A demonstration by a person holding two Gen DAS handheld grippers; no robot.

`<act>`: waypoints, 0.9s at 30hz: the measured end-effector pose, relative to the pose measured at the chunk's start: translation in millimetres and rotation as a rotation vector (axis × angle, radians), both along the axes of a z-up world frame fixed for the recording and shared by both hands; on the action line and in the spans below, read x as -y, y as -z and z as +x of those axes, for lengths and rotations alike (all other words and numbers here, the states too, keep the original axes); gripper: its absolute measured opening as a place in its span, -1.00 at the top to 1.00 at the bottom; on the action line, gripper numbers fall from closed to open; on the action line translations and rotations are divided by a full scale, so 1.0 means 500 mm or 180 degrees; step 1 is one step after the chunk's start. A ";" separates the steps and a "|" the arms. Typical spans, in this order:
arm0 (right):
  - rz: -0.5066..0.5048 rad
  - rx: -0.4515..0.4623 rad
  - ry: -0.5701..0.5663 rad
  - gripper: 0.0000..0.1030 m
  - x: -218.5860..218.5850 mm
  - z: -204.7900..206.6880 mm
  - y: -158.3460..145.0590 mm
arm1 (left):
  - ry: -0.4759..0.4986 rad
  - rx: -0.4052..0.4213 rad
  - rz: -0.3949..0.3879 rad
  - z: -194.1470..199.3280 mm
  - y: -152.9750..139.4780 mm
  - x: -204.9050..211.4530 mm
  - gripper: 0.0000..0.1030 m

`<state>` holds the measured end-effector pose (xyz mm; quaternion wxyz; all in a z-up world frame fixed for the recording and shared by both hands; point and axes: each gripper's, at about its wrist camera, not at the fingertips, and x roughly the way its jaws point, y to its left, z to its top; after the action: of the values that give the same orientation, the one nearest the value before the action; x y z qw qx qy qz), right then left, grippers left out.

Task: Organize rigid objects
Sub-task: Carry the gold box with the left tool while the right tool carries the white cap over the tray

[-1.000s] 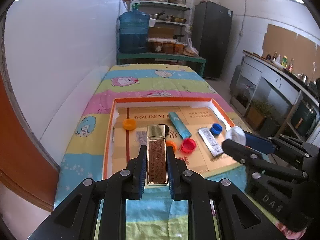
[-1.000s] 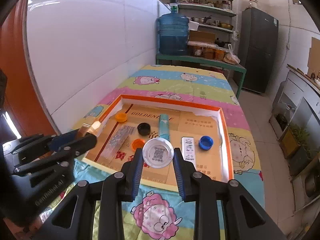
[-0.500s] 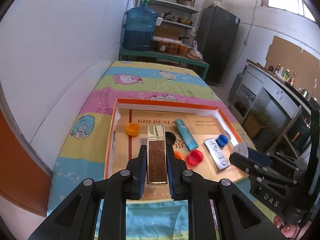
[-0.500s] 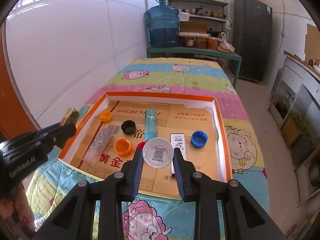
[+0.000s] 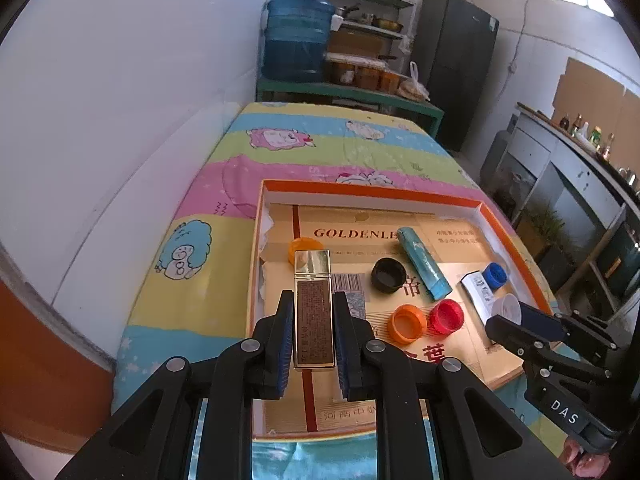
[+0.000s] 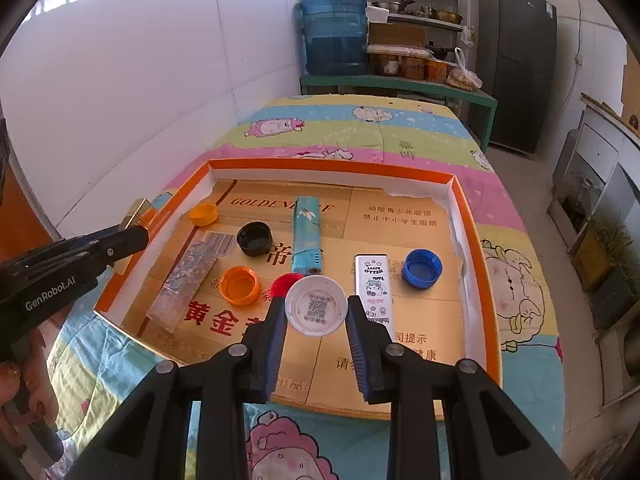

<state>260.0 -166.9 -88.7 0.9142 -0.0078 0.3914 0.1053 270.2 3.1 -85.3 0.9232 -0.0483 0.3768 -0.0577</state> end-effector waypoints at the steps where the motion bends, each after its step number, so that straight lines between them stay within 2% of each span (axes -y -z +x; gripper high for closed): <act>1: 0.0001 -0.0006 0.0003 0.41 0.001 0.004 0.002 | 0.0004 -0.0008 0.0008 0.002 0.003 0.001 0.65; 11: -0.0003 -0.0085 0.0006 0.41 0.004 0.024 0.024 | 0.0004 -0.0110 0.0189 0.028 0.033 0.019 0.65; 27: -0.0052 -0.0094 -0.0007 0.41 0.003 0.029 0.037 | 0.0030 -0.0298 0.0291 0.050 0.075 0.030 0.64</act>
<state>274.3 -168.2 -107.2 0.9081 -0.0141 0.4056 0.1032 295.0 -12.1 -122.9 0.9056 -0.0069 0.4220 -0.0425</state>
